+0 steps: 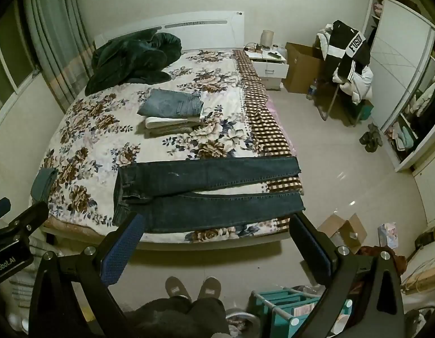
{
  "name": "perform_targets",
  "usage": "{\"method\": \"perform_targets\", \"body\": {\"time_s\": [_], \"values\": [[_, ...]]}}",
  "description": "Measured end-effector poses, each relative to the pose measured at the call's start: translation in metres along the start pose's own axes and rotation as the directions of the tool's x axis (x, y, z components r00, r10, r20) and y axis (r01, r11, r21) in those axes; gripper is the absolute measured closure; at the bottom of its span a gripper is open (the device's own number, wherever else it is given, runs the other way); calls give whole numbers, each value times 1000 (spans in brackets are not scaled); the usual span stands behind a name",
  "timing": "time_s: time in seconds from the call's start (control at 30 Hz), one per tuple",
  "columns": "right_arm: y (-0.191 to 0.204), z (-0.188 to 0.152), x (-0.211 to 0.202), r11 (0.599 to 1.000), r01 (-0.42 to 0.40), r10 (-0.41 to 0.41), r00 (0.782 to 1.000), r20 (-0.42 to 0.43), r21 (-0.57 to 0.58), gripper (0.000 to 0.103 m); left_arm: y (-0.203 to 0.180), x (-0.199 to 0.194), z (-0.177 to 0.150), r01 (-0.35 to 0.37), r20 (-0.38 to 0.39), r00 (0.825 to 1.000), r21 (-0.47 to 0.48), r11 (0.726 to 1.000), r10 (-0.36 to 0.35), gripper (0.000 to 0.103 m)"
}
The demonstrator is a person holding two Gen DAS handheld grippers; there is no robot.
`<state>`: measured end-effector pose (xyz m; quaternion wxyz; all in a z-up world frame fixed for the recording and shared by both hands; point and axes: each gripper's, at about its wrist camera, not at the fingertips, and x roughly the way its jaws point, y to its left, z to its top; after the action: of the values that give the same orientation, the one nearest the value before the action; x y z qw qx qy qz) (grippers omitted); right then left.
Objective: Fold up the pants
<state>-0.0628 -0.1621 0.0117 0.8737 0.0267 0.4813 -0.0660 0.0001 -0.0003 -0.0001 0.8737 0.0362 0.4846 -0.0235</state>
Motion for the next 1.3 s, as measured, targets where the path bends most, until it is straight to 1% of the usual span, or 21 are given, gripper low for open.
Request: {"method": "perform_targets", "body": {"time_s": [0.03,0.33,0.37,0.53,0.57,0.6,0.63,0.73,0.77,1.3], "values": [[0,0,0,1000,0,0,1000,1,-1,0,1,0,0,10,4,1000,-6,1000,-10,0],[-1,1,0,1000,-5,5,1000,9,-6,0,1,0,0,10,6,1000,-9,1000,-10,0],[0,1,-4,1000,-6,6,1000,11,-8,0,3,-2,6,9,7,1000,-11,1000,-9,0],[-6,13,-18,1000,-10,10,1000,18,-12,0,6,-5,13,8,16,1000,-5,1000,-8,0],[-2,10,-22,1000,-10,10,1000,20,-12,0,6,-6,14,10,17,1000,-4,1000,-10,0],[3,11,-18,1000,-11,11,1000,24,-18,0,7,-6,16,9,18,1000,-3,1000,-9,0],[3,12,-18,1000,-10,11,1000,27,-20,0,14,-6,16,9,16,1000,-9,1000,-9,0],[2,11,-20,1000,-7,8,999,33,-25,0,16,-13,20,9,22,1000,-15,1000,-9,0],[3,11,-20,1000,-8,9,999,33,-26,0,14,-12,16,8,26,1000,-15,1000,-8,0],[5,11,-27,999,-12,14,999,47,-30,0,9,-16,23,3,43,999,-12,1000,-3,0]]}}
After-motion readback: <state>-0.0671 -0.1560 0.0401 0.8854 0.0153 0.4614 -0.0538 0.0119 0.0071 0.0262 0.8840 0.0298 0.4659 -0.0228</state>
